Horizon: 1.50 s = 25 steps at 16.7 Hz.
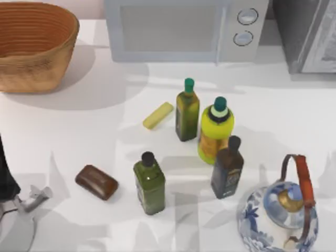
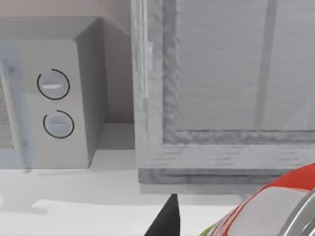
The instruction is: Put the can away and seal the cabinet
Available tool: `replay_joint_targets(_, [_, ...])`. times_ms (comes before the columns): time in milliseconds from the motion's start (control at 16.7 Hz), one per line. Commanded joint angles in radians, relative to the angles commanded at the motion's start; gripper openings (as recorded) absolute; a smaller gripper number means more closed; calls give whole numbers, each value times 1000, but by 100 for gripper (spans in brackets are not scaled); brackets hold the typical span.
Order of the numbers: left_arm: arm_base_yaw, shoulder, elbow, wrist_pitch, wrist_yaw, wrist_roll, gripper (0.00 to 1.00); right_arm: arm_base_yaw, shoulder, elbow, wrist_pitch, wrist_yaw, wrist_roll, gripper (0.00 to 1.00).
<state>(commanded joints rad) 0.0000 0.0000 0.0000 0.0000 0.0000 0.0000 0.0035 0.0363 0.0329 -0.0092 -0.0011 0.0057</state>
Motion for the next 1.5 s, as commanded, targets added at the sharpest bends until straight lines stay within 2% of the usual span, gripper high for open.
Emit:
replay_joint_targets(180, [0, 0, 0, 0, 0, 0, 100, -1, 122, 127, -22, -5, 9, 0])
replay_joint_targets(360, [0, 0, 0, 0, 0, 0, 100, -3, 298, 346, -54, -2, 25, 0])
replay_joint_targets(900, [0, 0, 0, 0, 0, 0, 100, 73, 902, 1274, -217, 80, 48, 0])
replay_joint_targets(1080, [0, 0, 0, 0, 0, 0, 100, 121, 1080, 1515, -295, 126, 37, 0])
replay_joint_targets(1260, [0, 0, 0, 0, 0, 0, 100, 158, 1217, 1659, -369, 168, 24, 0])
replay_joint_targets(1500, [0, 0, 0, 0, 0, 0, 100, 182, 1293, 1712, -415, 196, 14, 0])
